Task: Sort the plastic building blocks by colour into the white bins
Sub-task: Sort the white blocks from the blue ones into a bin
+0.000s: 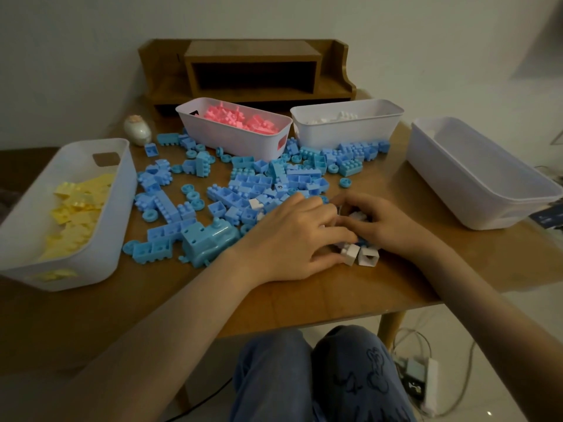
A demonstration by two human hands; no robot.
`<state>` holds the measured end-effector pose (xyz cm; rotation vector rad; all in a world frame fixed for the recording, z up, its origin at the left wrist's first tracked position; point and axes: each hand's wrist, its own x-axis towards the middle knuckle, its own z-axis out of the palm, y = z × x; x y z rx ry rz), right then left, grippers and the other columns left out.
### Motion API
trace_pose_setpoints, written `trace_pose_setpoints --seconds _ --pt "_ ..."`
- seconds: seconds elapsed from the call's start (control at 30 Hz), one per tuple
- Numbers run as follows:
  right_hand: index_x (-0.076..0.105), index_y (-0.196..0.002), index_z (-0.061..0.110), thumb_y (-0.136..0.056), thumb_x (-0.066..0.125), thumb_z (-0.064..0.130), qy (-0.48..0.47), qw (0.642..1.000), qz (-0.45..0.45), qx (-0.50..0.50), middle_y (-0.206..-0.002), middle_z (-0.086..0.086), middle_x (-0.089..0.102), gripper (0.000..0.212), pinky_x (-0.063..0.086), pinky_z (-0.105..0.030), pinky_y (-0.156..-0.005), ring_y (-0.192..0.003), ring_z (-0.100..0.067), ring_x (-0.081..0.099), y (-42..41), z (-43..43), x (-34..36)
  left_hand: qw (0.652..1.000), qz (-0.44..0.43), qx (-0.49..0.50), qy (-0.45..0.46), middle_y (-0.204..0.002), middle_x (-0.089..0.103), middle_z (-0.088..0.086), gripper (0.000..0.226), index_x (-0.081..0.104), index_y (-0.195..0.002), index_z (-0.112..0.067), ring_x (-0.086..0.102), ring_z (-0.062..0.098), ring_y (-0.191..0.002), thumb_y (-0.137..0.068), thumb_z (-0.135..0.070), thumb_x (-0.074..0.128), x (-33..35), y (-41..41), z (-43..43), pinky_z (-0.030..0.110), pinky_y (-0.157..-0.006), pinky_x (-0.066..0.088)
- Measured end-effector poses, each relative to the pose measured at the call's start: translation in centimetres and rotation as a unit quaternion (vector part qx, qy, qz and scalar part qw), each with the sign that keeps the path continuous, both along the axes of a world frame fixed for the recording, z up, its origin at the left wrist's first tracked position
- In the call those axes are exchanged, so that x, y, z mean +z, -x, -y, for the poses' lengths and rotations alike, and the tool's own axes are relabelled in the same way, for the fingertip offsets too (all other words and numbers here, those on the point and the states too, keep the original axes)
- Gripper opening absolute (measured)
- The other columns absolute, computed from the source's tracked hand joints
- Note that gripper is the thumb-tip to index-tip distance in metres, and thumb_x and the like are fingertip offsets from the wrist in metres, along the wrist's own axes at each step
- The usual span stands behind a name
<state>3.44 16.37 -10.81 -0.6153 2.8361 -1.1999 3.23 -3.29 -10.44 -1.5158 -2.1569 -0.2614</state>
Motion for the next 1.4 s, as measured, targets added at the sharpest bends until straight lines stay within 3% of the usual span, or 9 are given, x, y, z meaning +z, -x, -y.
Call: trace_pose_setpoints --seconds 0.07,0.2,0.4,0.57,0.77,0.9,1.17,1.27,1.4 --pt "0.06 -0.107 0.032 -0.086 0.052 0.045 0.007 1.0 0.01 0.002 -0.098 0.002 0.063 0.025 0.05 -0.041 -0.082 -0.09 -0.015 0.06 0.0 -0.1 0.0 1.0 0.009 0.011 0.004 -0.089 0.058 -0.001 0.03 0.066 -0.104 -0.022 0.049 0.015 -0.083 -0.087 -0.044 0.057 0.0 0.0 0.0 0.024 -0.073 0.025" --pt "0.057 -0.114 0.03 -0.095 0.049 0.029 0.035 0.999 -0.01 -0.037 -0.088 0.006 0.06 0.021 0.05 -0.032 -0.075 -0.079 -0.009 0.058 0.1 -0.2 -0.3 1.0 0.016 0.019 0.012 -0.084 0.055 -0.002 0.025 0.067 -0.088 -0.02 0.048 0.014 -0.079 -0.086 -0.043 0.057 0.1 0.0 0.0 0.023 -0.071 0.023" --pt "0.056 -0.115 0.024 -0.098 0.043 0.024 0.065 0.994 -0.033 -0.076 -0.102 0.005 0.06 0.022 0.049 -0.029 -0.081 -0.092 -0.009 0.058 0.3 -0.1 -0.4 0.999 0.015 0.034 0.024 -0.086 0.057 -0.002 0.028 0.067 -0.094 -0.021 0.049 0.014 -0.08 -0.089 -0.043 0.05 -0.1 0.0 -0.1 0.025 -0.072 0.025" --pt "0.049 -0.115 0.026 -0.094 0.051 0.023 0.096 0.991 -0.046 -0.077 -0.083 0.0 0.053 0.021 0.048 -0.023 -0.065 -0.068 -0.004 0.051 -0.1 0.3 -0.1 0.999 0.02 0.048 -0.01 -0.081 0.057 -0.003 0.029 0.065 -0.089 -0.018 0.048 0.014 -0.076 -0.091 -0.042 0.05 0.0 -0.3 -0.2 0.026 -0.072 0.026" --pt "0.05 -0.114 0.029 -0.094 0.05 0.019 0.067 0.991 -0.075 -0.093 -0.099 0.015 0.051 0.022 0.045 -0.016 -0.078 -0.091 -0.001 0.052 0.0 0.0 -0.1 0.993 0.027 0.117 -0.017 -0.091 0.059 -0.004 0.022 0.062 -0.099 -0.019 0.052 0.016 -0.086 -0.081 -0.03 0.055 -0.5 0.0 -0.2 0.031 -0.076 0.029" --pt "0.052 -0.108 0.027 -0.095 0.049 0.018 0.065 0.989 -0.071 -0.112 -0.097 0.012 0.054 0.016 0.044 -0.013 -0.073 -0.088 -0.002 0.054 0.0 0.0 0.1 0.99 0.028 0.135 -0.009 -0.087 0.056 -0.005 0.024 0.064 -0.093 -0.022 0.053 0.016 -0.085 -0.082 -0.033 0.046 -0.6 0.3 -0.3 0.03 -0.075 0.025" --pt "0.048 -0.12 0.03 -0.096 0.048 0.02 0.071 0.986 -0.022 -0.148 -0.096 0.016 0.054 0.027 0.047 -0.015 -0.066 -0.083 -0.004 0.059 -0.4 0.3 0.6 0.99 0.038 0.133 -0.037 -0.083 0.054 -0.006 0.017 0.061 -0.084 -0.022 0.051 0.015 -0.083 -0.083 -0.027 0.045 -0.7 0.2 -0.5 0.03 -0.073 0.023" --pt "0.053 -0.11 0.029 -0.094 0.051 0.018 0.082 0.989 0.007 -0.124 -0.098 0.011 0.059 0.019 0.05 -0.019 -0.073 -0.086 -0.005 0.06 -0.2 0.2 0.8 0.965 0.116 0.205 -0.115 -0.082 0.049 -0.011 0.003 0.057 -0.084 -0.025 0.048 0.012 -0.084 -0.085 -0.026 0.056 0.0 0.0 -0.8 0.029 -0.07 0.016" --pt "0.055 -0.096 0.034 -0.093 0.052 0.015 0.115 0.987 0.026 -0.108 -0.095 0.006 0.061 0.02 0.05 -0.02 -0.073 -0.085 -0.006 0.062 0.7 0.4 2.3 0.918 0.201 0.313 -0.135 -0.082 0.045 -0.011 0.009 0.047 -0.084 -0.028 0.04 0.009 -0.083 -0.092 -0.029 0.05 2.1 1.3 -1.4 0.029 -0.069 0.011"
